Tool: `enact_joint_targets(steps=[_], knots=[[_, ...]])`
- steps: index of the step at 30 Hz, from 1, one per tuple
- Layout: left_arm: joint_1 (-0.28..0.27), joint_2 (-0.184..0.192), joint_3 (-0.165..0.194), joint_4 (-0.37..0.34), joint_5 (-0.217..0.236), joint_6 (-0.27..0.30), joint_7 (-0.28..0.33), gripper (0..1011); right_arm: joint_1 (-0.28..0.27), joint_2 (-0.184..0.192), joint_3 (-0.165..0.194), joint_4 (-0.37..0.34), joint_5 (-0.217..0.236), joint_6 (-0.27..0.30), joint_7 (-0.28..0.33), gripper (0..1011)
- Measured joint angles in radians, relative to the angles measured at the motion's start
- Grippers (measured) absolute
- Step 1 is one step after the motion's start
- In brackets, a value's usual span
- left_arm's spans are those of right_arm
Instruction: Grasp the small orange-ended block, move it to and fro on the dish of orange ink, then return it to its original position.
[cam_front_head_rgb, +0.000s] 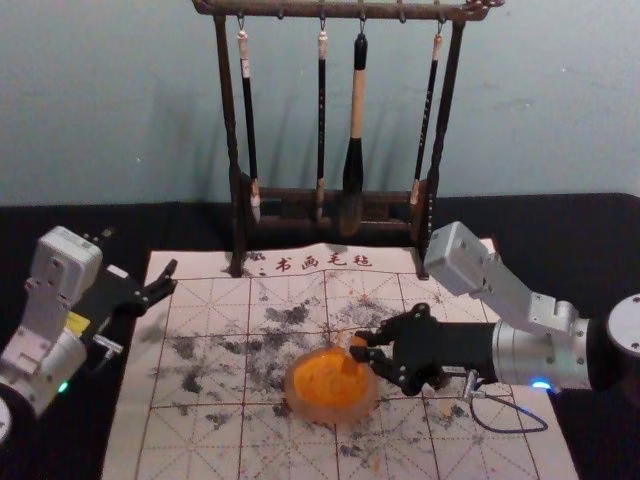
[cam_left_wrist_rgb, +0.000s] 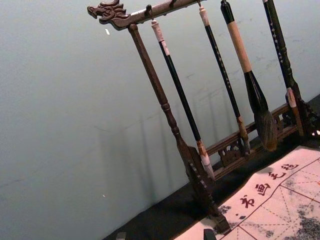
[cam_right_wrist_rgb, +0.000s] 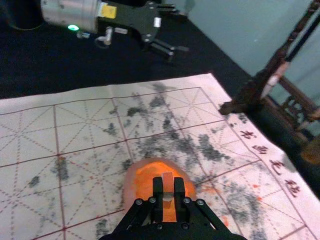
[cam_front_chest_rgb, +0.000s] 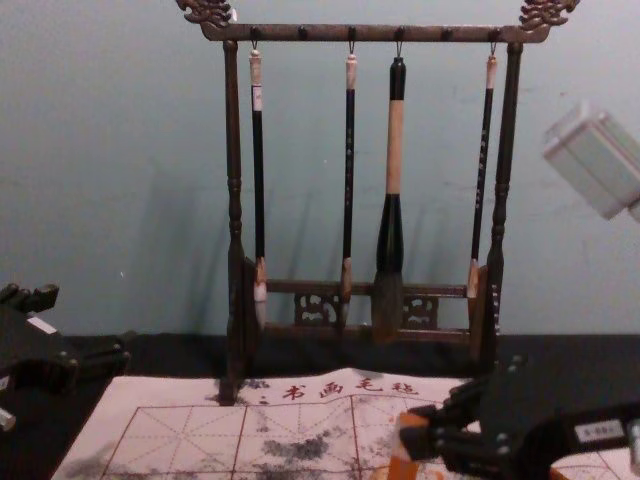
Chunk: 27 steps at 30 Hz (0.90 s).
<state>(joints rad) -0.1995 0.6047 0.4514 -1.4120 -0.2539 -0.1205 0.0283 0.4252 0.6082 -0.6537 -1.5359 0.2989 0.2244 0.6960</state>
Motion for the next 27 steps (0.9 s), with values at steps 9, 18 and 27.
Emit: enact_joint_targets(steps=[9, 18, 27], knots=[[0.000, 0.000, 0.000, 0.000, 0.000, 0.000, 0.000, 1001, 0.014, -0.001, -0.032, -0.006, -0.007, 0.012, 0.026, 101], [0.000, 0.000, 0.000, 0.000, 0.000, 0.000, 0.000, 1001, 0.037, -0.029, -0.060, 0.030, -0.021, 0.008, 0.030, 101], [0.000, 0.000, 0.000, 0.000, 0.000, 0.000, 0.000, 1001, 0.053, -0.053, -0.074, 0.064, -0.031, 0.000, 0.030, 101]])
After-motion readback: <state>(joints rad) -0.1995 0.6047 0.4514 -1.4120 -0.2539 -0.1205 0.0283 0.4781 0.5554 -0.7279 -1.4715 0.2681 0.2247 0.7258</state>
